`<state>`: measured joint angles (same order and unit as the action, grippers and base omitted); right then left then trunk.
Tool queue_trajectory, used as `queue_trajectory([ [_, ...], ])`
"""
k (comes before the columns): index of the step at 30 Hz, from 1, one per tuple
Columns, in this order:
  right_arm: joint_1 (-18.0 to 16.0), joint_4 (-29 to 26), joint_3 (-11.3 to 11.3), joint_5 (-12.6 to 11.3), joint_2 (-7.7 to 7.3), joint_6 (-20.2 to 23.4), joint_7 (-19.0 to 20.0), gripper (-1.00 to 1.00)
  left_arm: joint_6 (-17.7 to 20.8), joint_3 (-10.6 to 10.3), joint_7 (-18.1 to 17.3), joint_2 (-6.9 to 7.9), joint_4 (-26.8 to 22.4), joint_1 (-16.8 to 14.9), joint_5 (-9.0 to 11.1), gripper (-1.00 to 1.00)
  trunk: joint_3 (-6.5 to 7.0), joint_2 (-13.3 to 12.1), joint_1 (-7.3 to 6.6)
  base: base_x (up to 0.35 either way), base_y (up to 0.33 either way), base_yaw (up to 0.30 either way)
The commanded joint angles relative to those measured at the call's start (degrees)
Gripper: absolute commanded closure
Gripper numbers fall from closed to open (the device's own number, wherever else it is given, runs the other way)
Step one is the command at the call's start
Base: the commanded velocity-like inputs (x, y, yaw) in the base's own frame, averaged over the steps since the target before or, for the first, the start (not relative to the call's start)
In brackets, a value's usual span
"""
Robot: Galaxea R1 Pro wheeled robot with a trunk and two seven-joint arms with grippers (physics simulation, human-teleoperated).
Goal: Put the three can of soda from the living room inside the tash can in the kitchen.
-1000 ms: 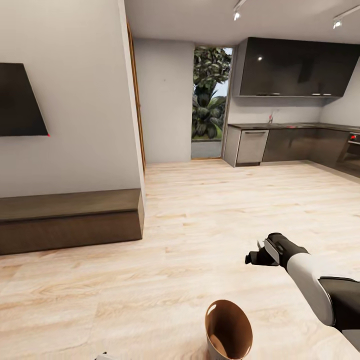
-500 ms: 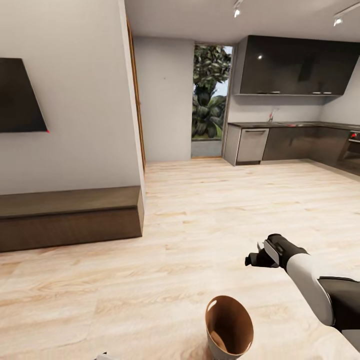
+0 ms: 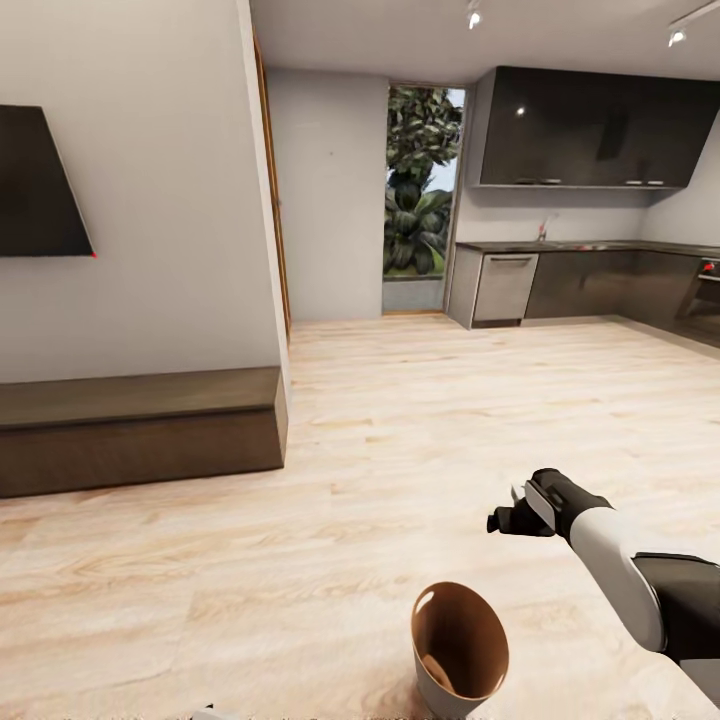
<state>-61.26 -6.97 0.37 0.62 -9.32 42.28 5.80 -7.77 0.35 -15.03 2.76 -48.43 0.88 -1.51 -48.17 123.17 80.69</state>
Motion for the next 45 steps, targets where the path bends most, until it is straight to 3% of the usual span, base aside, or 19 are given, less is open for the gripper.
queue_trajectory([
  [1,0.0,0.01,-0.01,0.0,0.0,0.0,0.0,-1.0,0.0,0.0,0.0,0.02,0.0,0.0,0.01,-1.0,-0.18,0.42,0.23,0.0,0.0,0.0],
  [45,0.22,1.46,0.07,0.26,0.61,-0.11,0.0,-1.0,-0.06,0.0,-0.05,-0.03,0.0,0.0,-0.07,-1.0,-8.08,18.06,9.89,0.0,0.0,0.0],
])
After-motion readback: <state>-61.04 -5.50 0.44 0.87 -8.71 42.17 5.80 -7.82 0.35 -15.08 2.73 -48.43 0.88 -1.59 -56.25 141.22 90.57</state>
